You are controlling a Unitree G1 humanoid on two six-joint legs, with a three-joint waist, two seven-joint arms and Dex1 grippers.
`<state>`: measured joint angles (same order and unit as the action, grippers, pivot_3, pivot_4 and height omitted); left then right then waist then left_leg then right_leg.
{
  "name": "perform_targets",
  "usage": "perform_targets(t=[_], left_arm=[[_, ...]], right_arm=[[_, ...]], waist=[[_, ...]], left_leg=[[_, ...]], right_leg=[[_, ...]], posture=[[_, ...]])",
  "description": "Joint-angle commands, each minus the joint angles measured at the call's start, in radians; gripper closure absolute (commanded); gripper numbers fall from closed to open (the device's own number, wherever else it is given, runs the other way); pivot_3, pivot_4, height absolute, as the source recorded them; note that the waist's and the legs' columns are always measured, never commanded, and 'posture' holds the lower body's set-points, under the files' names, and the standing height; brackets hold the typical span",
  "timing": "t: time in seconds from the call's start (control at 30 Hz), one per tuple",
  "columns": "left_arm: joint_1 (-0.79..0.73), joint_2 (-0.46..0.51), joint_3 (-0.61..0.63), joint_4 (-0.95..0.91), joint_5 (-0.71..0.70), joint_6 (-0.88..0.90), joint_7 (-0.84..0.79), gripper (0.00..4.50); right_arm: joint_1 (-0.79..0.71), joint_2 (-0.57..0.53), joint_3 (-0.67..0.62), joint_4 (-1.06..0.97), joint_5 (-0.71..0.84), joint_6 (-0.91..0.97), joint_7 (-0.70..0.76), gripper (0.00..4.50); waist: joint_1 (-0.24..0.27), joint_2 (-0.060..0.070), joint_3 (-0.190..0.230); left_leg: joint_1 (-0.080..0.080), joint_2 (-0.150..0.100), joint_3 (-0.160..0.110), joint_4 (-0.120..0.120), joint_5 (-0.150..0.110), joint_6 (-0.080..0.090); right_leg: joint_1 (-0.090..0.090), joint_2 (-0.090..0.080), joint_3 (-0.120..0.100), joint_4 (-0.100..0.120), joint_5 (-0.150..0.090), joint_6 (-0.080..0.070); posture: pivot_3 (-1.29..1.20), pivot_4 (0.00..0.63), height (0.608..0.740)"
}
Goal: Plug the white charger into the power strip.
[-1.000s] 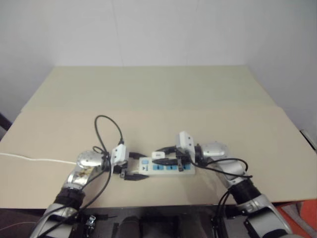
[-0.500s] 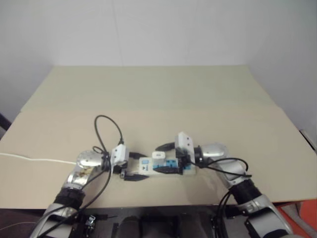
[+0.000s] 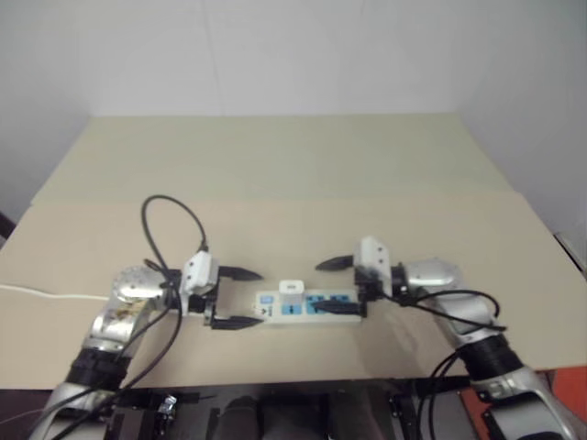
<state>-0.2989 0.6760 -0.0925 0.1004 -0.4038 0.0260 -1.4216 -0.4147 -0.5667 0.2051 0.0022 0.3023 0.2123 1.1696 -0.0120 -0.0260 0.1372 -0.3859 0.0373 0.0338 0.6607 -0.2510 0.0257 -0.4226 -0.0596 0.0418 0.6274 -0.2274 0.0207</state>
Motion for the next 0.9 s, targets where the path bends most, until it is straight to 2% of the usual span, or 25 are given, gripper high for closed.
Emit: perform_targets(t=[0.03,0.23,0.4,0.6,0.9], left_arm=[[0.009,0.061,0.092,-0.101,-0.082,0.052,-0.009,0.03],[0.078,0.174,0.214,-0.129,-0.12,0.091,-0.017,0.03],[0.177,0.259,0.333,-0.16,-0.159,0.13,-0.025,0.03],[0.238,0.267,0.382,-0.221,-0.183,0.16,0.002,0.03],[0.227,0.259,0.36,-0.248,-0.187,0.189,0.022,0.03]], right_arm=[[0.024,-0.098,-0.128,-0.132,0.093,0.038,0.036,0.0],[0.112,-0.268,-0.29,-0.172,0.155,0.056,0.082,0.0],[0.192,-0.366,-0.413,-0.154,0.187,0.066,0.109,0.0],[0.248,-0.39,-0.457,-0.155,0.181,0.058,0.106,0.0],[0.257,-0.385,-0.451,-0.173,0.181,0.063,0.091,0.0]], waist=[[0.0,0.0,0.003],[-0.001,0.0,0.004],[-0.001,-0.001,0.006],[0.0,-0.001,0.006],[0.0,-0.001,0.006]], left_leg=[[0.0,0.0,0.0,0.0,0.0,0.0],[0.0,0.0,0.0,-0.001,0.0,0.0],[0.0,0.001,0.001,-0.001,0.0,0.0],[0.002,0.002,0.003,-0.001,0.0,0.0],[0.002,0.002,0.003,-0.001,0.0,0.0]], right_leg=[[0.0,0.0,0.0,0.0,0.0,0.0],[0.0,0.0,0.0,-0.002,0.0,0.0],[0.0,0.0,0.0,-0.002,-0.002,0.003],[0.001,0.0,0.0,-0.002,-0.004,0.005],[0.001,0.0,0.001,-0.002,-0.003,0.004]], posture=[[0.0,0.15,0.74],[0.0,0.15,0.74],[0.0,0.15,0.74],[0.0,0.15,0.74],[0.0,0.15,0.74]])
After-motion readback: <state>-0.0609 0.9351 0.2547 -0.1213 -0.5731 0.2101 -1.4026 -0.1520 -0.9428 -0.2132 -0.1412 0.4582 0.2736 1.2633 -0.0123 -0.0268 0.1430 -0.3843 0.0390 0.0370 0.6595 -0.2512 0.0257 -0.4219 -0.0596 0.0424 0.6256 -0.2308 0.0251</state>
